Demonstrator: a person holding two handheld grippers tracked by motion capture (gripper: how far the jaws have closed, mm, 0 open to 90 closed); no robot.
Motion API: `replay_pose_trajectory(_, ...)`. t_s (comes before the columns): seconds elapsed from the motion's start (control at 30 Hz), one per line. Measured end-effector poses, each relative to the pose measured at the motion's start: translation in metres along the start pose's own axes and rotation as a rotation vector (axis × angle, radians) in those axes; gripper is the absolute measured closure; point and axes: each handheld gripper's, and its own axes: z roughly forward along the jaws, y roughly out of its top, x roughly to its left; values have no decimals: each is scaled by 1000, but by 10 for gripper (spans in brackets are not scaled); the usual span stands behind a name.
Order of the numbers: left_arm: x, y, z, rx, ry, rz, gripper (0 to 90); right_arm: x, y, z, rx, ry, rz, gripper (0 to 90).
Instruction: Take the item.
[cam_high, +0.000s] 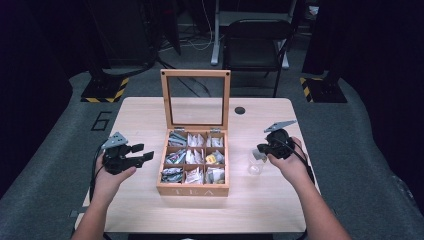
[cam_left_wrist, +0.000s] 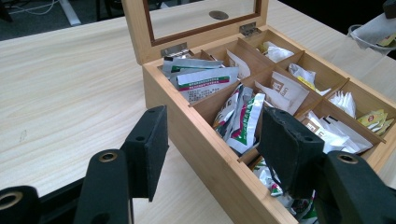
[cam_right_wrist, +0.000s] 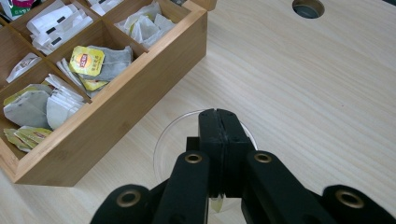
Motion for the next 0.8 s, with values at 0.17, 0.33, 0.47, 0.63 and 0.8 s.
replay_pose_trajectory(0.17,0,0,0,1,0,1,424,1,-2,2,9,0,4,895)
replay_pose_trajectory(0.33,0,0,0,0,1,-3,424,0,-4,4,11,9,11,826)
replay_pose_trajectory(0.47,0,0,0,4,-1,2,424,0,-6,5,7,8,20,790)
replay_pose_trajectory(0.63,0,0,1,2,1,3,422,3,-6,6,-4,6,11,729)
replay_pose_trajectory(0.8,0,-1,0,1,1,2,421,8,-3,7,-29,13,10,636)
